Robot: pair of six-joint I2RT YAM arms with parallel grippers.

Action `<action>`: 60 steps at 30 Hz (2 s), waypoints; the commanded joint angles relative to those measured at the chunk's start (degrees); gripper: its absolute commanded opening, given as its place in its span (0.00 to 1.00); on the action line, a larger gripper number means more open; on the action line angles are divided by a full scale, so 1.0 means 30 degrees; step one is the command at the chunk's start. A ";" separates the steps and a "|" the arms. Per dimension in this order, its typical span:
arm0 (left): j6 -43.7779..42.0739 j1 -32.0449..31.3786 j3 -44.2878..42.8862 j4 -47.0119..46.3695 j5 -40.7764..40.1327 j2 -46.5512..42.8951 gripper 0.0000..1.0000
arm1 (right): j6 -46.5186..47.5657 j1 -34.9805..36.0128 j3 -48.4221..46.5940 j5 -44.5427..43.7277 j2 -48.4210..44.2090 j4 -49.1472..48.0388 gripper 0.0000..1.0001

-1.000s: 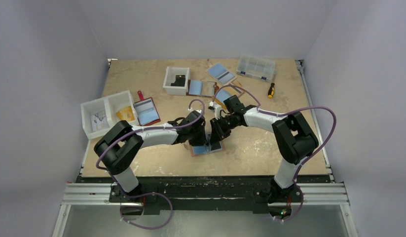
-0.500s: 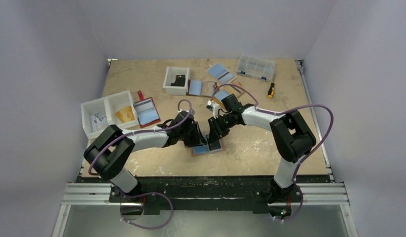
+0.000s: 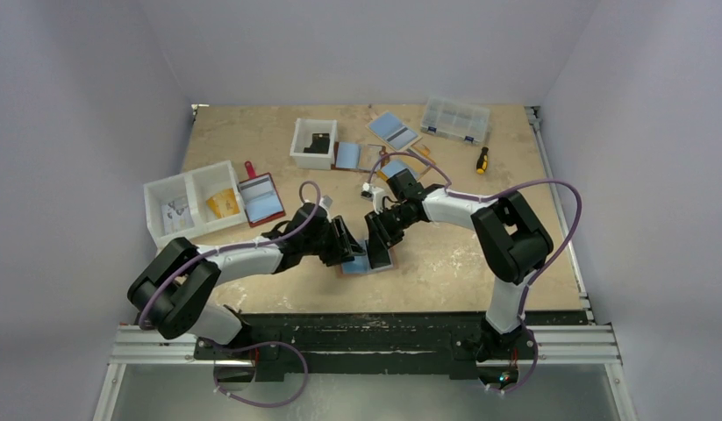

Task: Take the credit cards out of the card holder
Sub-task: Remove the credit card from the card holder.

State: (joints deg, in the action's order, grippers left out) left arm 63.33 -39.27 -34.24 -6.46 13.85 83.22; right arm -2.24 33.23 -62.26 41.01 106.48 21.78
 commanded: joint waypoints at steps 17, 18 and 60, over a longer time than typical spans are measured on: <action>0.2527 0.0564 0.3283 -0.6483 0.1727 -0.1491 0.50 | 0.0351 0.0223 -0.0487 -0.0429 0.0220 0.0128 0.36; 0.2532 0.0573 0.3299 -0.6474 0.1791 -0.1292 0.50 | 0.0364 0.0230 -0.0487 -0.0415 0.0221 0.0123 0.36; -0.6198 -0.0672 0.0389 -0.8641 0.2057 -0.2569 0.00 | 1.8472 -0.5658 -0.0344 1.1136 -0.9974 1.2586 0.89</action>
State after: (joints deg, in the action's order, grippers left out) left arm 45.34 -39.59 -29.93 -24.03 20.36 75.40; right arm 53.91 16.25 -67.46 69.82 78.59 60.66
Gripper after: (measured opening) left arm 0.025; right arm 0.854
